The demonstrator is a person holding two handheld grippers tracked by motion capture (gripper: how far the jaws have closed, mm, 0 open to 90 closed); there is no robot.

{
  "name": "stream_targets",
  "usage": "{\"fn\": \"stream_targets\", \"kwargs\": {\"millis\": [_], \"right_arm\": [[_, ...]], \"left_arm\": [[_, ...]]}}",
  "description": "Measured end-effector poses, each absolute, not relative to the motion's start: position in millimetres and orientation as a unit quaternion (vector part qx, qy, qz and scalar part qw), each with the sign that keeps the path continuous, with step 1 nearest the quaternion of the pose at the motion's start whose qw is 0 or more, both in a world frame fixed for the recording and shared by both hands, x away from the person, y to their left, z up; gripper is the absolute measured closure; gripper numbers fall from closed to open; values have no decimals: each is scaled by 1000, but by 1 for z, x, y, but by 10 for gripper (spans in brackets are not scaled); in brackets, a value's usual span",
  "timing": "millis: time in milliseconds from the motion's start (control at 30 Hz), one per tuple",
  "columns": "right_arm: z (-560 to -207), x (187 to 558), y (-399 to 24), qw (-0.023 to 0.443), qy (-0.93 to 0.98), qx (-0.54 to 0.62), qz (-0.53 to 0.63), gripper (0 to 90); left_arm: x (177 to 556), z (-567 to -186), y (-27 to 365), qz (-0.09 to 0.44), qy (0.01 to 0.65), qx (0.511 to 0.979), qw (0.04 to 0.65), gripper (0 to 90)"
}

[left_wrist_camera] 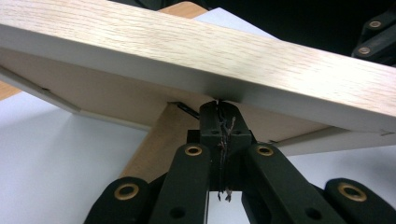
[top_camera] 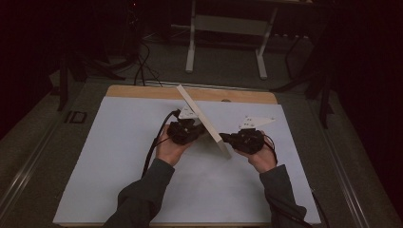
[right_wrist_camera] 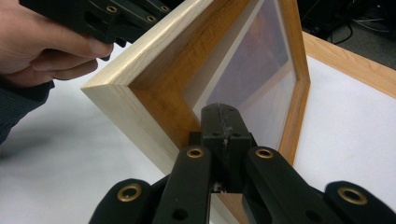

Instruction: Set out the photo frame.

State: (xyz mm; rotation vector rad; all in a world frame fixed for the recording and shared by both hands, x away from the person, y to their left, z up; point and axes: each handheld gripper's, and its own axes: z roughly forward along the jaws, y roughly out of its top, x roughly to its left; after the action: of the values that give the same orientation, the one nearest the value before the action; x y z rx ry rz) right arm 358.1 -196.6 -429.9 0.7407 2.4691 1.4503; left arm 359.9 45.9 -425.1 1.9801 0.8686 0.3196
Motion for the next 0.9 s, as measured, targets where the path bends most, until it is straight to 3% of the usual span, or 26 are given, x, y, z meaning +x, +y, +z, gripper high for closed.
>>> {"fn": "stream_targets", "kwargs": {"millis": [900], "right_arm": [[-429,355,-190,87,835,236,489,900]], "left_arm": [[353,-422,47,134,337,810,461,900]]}}
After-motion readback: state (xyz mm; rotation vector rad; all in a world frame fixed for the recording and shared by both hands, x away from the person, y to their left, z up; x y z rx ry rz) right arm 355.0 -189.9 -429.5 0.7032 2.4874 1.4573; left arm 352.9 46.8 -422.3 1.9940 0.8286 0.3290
